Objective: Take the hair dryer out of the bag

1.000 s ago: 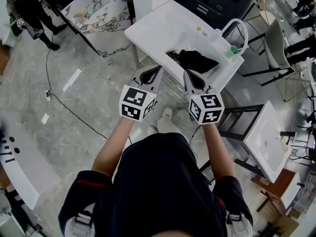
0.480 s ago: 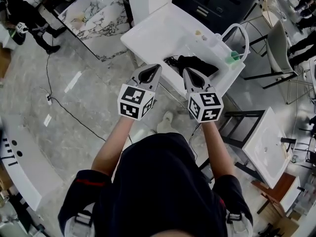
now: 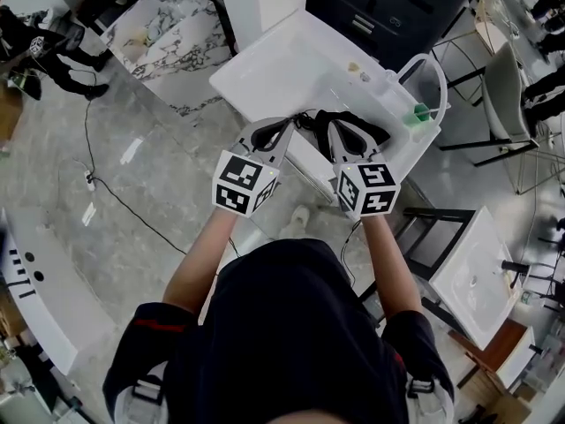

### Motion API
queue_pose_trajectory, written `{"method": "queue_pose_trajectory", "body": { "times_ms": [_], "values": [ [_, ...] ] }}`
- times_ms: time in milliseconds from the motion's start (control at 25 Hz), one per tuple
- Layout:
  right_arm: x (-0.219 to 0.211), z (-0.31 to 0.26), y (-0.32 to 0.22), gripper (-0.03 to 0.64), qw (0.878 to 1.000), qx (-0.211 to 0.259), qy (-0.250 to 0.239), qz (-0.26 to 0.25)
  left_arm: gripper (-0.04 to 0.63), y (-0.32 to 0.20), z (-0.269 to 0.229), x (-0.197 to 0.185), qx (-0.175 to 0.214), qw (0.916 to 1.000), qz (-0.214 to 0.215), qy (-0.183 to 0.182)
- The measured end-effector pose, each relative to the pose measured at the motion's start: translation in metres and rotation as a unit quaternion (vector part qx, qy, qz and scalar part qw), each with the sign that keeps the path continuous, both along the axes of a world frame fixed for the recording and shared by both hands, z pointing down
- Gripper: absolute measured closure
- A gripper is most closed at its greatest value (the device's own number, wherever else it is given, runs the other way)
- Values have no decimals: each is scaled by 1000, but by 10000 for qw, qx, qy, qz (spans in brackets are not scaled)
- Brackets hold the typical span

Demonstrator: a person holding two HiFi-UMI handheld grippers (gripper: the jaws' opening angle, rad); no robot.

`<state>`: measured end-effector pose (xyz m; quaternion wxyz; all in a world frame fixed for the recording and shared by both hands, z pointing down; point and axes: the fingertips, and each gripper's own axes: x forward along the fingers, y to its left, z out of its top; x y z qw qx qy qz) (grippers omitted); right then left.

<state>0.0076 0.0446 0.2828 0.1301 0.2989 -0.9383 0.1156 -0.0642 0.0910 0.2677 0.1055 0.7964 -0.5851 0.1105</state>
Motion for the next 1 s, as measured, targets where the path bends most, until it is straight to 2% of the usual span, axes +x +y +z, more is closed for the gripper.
{"method": "queue_pose_trajectory", "body": {
  "times_ms": [200,360,560,1000],
  "values": [
    [-3,4,-26,581,9999,-47,-35,-83,583,-27,7,-8,-104,9998,-190,-12],
    [1,10,-47,581,9999,-78,-5,-88,583,-45,11,-5,-182,9995,-204,-177],
    [10,19,-70,581,9999,7,120,-68,583,-66,16,7,-207,9995,-151,-177],
    [23,33,-98,581,9998,-166,51,-138,583,-89,31,15,-375,9985,-320,-222]
  ]
}}
